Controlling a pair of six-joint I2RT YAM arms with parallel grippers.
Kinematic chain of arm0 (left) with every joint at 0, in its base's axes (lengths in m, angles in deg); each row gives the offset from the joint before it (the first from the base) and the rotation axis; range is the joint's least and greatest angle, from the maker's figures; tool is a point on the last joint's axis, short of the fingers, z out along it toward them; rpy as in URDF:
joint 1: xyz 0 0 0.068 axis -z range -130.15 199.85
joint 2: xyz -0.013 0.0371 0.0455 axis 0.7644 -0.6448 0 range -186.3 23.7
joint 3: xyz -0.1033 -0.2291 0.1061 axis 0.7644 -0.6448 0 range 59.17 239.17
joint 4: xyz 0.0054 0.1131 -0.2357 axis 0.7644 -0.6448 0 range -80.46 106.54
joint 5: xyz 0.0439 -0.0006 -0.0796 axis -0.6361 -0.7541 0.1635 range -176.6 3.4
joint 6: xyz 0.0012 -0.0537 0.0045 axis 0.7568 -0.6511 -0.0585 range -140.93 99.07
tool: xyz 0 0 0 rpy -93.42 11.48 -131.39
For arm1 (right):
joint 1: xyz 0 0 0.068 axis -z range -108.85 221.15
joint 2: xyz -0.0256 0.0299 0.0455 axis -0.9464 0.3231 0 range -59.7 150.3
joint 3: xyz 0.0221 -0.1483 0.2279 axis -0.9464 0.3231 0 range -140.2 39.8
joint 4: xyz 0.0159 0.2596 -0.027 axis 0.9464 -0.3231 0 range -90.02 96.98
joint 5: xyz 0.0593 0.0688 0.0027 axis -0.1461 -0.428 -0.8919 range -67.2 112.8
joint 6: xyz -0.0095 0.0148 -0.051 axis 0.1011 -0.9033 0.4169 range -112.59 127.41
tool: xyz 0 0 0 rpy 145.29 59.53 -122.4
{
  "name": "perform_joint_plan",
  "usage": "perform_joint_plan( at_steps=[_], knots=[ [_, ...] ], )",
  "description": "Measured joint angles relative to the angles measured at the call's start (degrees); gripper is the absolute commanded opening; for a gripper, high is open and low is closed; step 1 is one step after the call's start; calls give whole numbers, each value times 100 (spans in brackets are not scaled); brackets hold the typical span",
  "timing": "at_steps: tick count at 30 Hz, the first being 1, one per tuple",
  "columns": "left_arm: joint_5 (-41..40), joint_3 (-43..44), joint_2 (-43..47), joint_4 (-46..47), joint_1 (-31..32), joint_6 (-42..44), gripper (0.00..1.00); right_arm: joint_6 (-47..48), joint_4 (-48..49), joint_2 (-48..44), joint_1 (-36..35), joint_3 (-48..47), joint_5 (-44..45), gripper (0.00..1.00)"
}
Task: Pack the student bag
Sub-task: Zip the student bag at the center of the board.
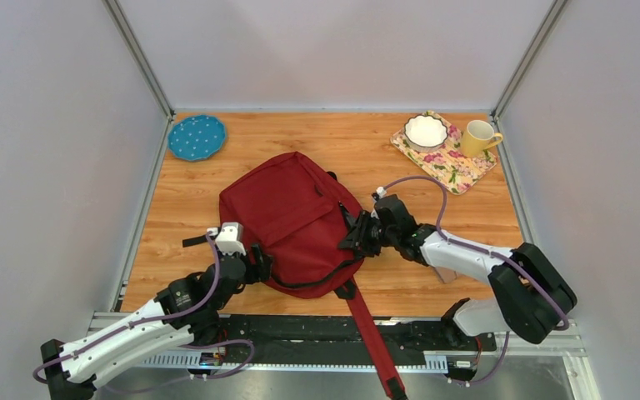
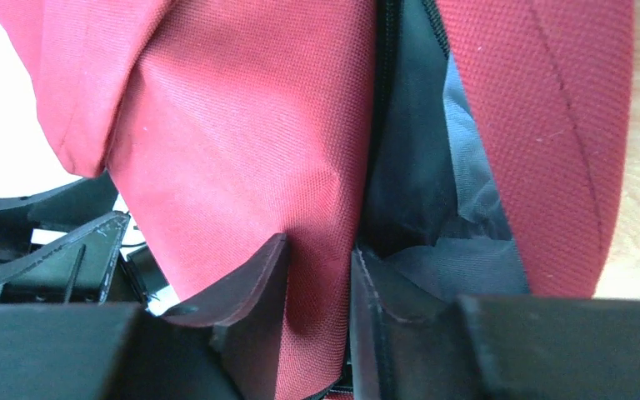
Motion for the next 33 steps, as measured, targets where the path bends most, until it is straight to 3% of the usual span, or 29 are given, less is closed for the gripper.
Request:
perform_joint_plan(
  at_steps=[1, 4, 8, 9, 12, 13, 17, 24, 33],
  knots=[
    [0, 7, 0, -2, 0, 0, 77, 13, -2, -11, 2, -4, -2, 20],
    [-2, 22, 0, -2, 0, 2, 77, 157, -304, -114, 0, -227, 103, 8],
    [-2, 44, 0, -2, 0, 20, 77, 664, -1064, -389, -63, -1069, 533, 7],
    [-2, 48, 0, -2, 0, 20, 77, 822, -1224, -446, -94, -1309, 675, 8],
    [-2, 50, 0, -4, 0, 35, 77, 1335, -1648, -605, -308, -1974, 1231, 26],
    [-4, 50, 0, -4, 0, 39, 77, 1493, -1762, -643, -409, -2107, 1451, 37],
    [-7, 52, 2, -26, 0, 79, 77, 1967, -2503, -610, -901, -2319, 2680, 58],
    [-103, 63, 181, -205, 0, 103, 77, 2114, -3685, -634, -1045, -2033, 3783, 62],
    [-352, 358, 367, -625, 0, 118, 84, 1860, -3110, -2122, -1281, -1910, 2966, 60]
  ],
)
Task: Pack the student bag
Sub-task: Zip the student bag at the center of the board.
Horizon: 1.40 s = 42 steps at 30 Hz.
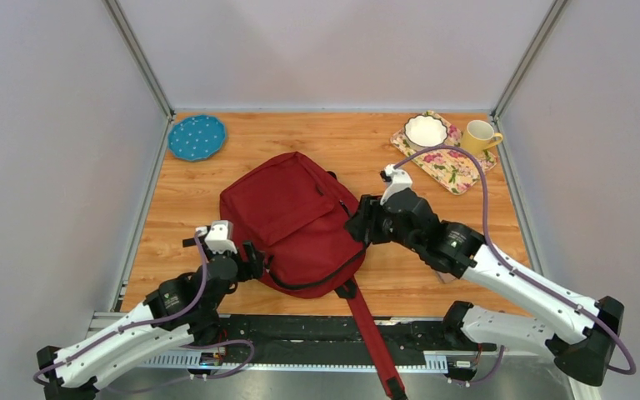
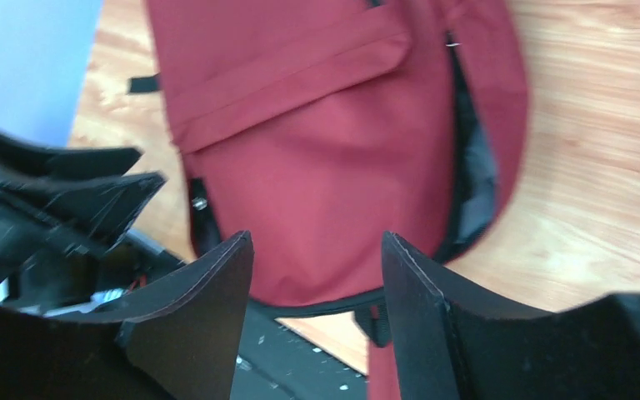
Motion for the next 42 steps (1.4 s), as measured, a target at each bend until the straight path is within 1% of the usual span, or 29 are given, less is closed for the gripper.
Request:
perform_joint_plan(
  at_steps=[3, 7, 9, 11, 12, 14, 15, 16, 17, 20, 21, 23, 25, 26, 29, 33, 39, 42],
  knots=[
    [-118, 87, 22, -109, 0, -2, 84, -177, 350, 92, -295, 0, -350, 58],
    [-157, 101, -17, -197, -2, 0, 86, -358, 616, 557, -682, 2, -566, 56],
    [-142, 190, -192, -282, -31, -7, 86, -422, 671, 798, -855, 0, -621, 55],
    [-85, 295, -361, -302, -140, 2, 88, -503, 680, 975, -1003, 0, -649, 55],
    [28, 350, -417, -286, -295, 13, 89, -538, 684, 1032, -1060, 0, -656, 55],
    [262, 411, -466, -236, -686, 133, 91, -584, 695, 1067, -1139, 0, -667, 55],
    [549, 459, -520, -205, -1032, 214, 90, -614, 706, 1064, -1165, 0, -669, 55],
    [789, 494, -632, -140, -1362, 328, 86, -643, 726, 1064, -1187, 0, -669, 55],
    [1139, 557, -807, -101, -1718, 433, 85, -662, 748, 1064, -1200, 0, -671, 55],
    [2267, 660, -1325, 179, -2916, 669, 85, -684, 758, 1060, -1213, 0, -664, 55],
    [2656, 658, -1403, 291, -3399, 710, 85, -691, 756, 1058, -1217, 0, -664, 55],
    [3257, 656, -1379, 435, -4035, 728, 85, -708, 756, 1045, -1220, 0, -654, 55],
    [3832, 656, -1335, 627, -4529, 723, 85, -715, 754, 1005, -1224, 0, -651, 55],
    [4063, 647, -1322, 688, -4658, 721, 85, -721, 756, 984, -1228, 0, -654, 55],
    [4594, 424, -1261, 901, -4800, 621, 82, -739, 763, 938, -1246, 0, -654, 55],
    [5069, -249, -898, 973, -4813, 361, 81, -769, 800, 938, -1305, 0, -678, 55],
    [5086, -358, -393, 555, -4815, 282, 81, -774, 835, 1078, -1364, -44, -726, 55],
    [5093, -391, -345, 533, -4815, 275, 80, -774, 922, 1272, -1414, -129, -785, 55]
  ],
)
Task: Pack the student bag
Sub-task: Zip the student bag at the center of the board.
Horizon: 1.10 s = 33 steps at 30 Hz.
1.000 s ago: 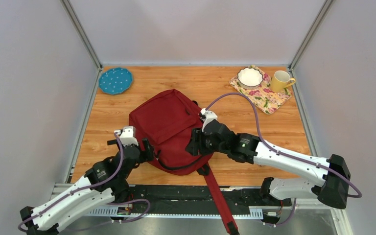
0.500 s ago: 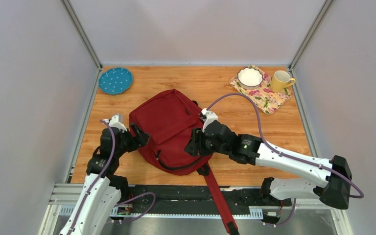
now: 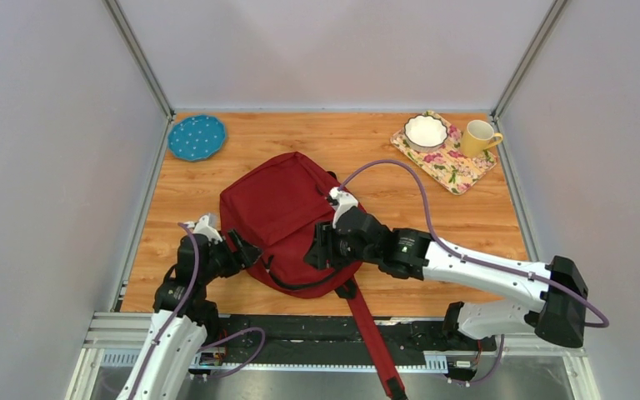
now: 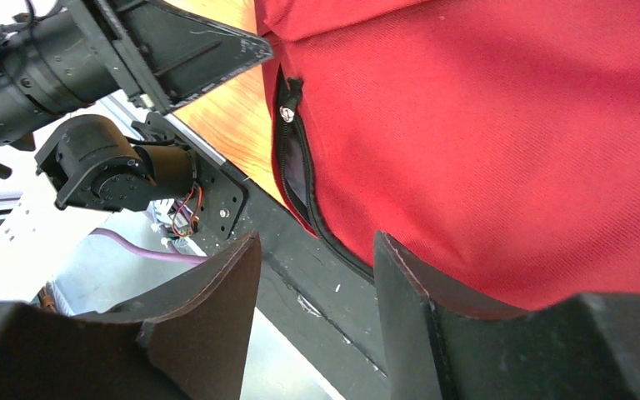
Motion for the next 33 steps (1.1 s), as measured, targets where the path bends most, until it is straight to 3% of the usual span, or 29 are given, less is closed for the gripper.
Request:
perform_joint_plan(
  at_steps=[10, 14, 20, 23, 24, 33],
  knots=[
    [166, -474, -208, 315, -2, -66, 78, -85, 474, 785, -149, -369, -402, 53],
    [192, -643, -195, 527, -4, -114, 71, -170, 713, 1266, -168, -483, -597, 53],
    [271, -761, -173, 684, -2, -173, 49, -262, 813, 1663, -190, -553, -739, 53],
    [319, -778, -90, 717, -2, -205, 35, -330, 907, 1847, -190, -625, -789, 52],
    [315, -804, -57, 730, -2, -197, 26, -350, 942, 1934, -190, -678, -807, 52],
    [369, -826, 195, 769, -2, -208, 0, -566, 1095, 2697, -190, -1084, -697, 47]
  ],
)
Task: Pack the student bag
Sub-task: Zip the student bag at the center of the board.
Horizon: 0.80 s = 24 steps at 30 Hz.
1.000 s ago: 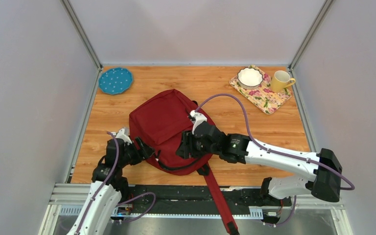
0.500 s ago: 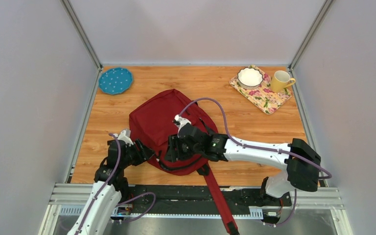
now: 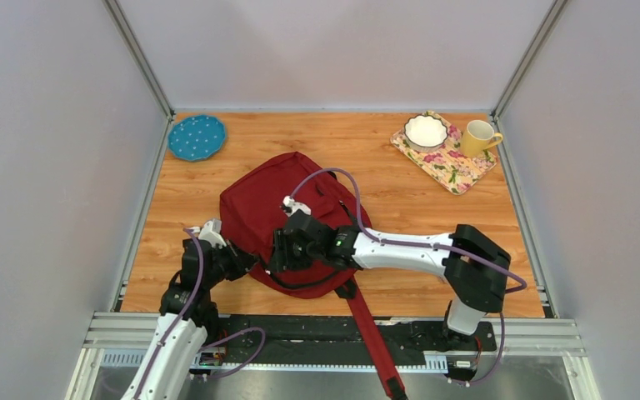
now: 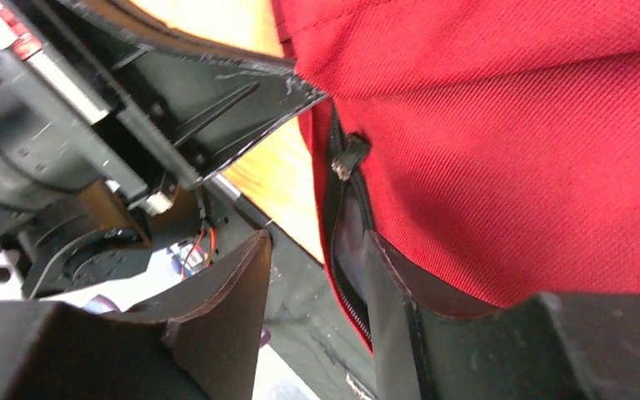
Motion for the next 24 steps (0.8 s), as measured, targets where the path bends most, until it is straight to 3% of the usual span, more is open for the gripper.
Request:
perform_joint_plan(
  at_steps=[13, 24],
  knots=[
    [151, -4, 271, 20, 0, 4, 0, -313, 85, 778, 0, -365, 872, 41],
    [205, -22, 271, 90, -2, 20, 0, -540, 190, 1220, -4, -710, 1303, 27]
  ],
)
